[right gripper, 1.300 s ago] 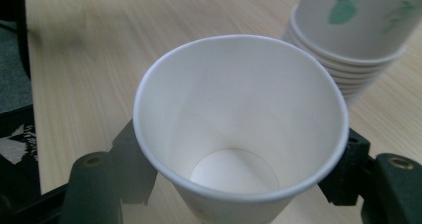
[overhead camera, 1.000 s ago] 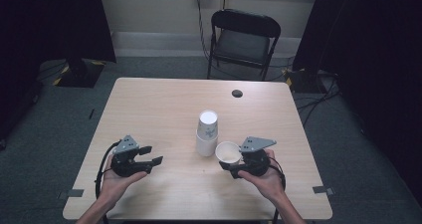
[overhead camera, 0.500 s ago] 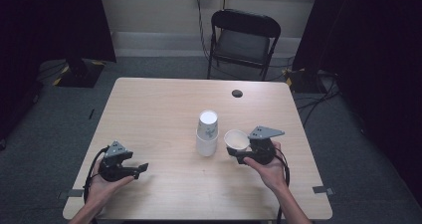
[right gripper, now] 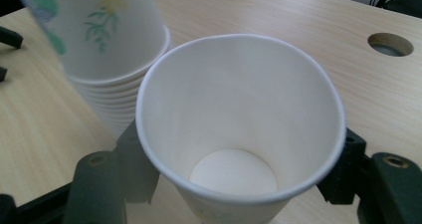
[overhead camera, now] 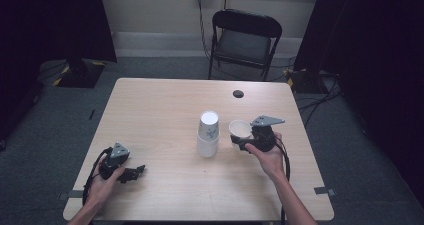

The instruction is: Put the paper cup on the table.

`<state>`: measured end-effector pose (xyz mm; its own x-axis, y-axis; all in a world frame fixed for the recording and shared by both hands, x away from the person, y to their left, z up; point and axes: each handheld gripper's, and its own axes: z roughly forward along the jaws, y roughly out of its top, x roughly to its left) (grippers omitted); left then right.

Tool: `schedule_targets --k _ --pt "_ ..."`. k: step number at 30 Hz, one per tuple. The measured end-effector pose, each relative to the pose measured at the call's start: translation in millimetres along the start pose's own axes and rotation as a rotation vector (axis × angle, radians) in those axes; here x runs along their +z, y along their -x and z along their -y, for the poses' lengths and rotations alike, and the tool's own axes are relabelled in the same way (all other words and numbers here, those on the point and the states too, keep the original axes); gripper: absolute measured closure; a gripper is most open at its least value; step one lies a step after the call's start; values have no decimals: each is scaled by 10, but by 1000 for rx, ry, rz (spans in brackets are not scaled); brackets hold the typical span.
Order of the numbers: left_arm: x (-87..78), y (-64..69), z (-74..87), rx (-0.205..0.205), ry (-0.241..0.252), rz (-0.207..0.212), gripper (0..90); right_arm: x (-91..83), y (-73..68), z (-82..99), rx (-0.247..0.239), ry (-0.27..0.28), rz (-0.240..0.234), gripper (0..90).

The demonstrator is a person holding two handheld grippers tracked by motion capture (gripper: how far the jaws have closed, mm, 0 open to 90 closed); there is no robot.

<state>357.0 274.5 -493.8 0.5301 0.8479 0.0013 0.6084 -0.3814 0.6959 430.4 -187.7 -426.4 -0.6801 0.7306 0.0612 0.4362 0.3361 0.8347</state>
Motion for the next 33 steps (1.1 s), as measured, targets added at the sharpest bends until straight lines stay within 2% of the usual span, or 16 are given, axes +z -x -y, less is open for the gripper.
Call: schedule_targets --k 3,5,7,10,11,16,17,18,19,27,33 --pt "22 -8 4 -9 7 -3 172 38 124 -14 21 -1 31 323" --pt "50 -20 36 -12 48 -2 138 76 205 -12 35 -7 49 322" --pt "76 -46 28 5 51 7 101 165 281 5 43 -24 77 319" --pt "84 -45 23 2 53 11 92 234 293 26 43 -37 93 318" --pt "84 -45 23 2 53 11 92 291 307 49 39 -46 115 316" --pt "85 -45 23 1 53 11 91 351 368 78 50 -46 153 312" --pt "84 -45 23 2 53 10 91 370 402 95 60 -45 173 310" --pt "84 -45 23 2 53 10 91 370 402 95 60 -45 173 310" --pt "84 -44 24 1 53 10 91 383 436 122 80 -39 179 308" --pt "82 -42 25 1 53 7 91 392 428 210 96 -37 202 287" --pt "82 -42 25 1 53 7 91 359 450 275 121 -38 192 249"
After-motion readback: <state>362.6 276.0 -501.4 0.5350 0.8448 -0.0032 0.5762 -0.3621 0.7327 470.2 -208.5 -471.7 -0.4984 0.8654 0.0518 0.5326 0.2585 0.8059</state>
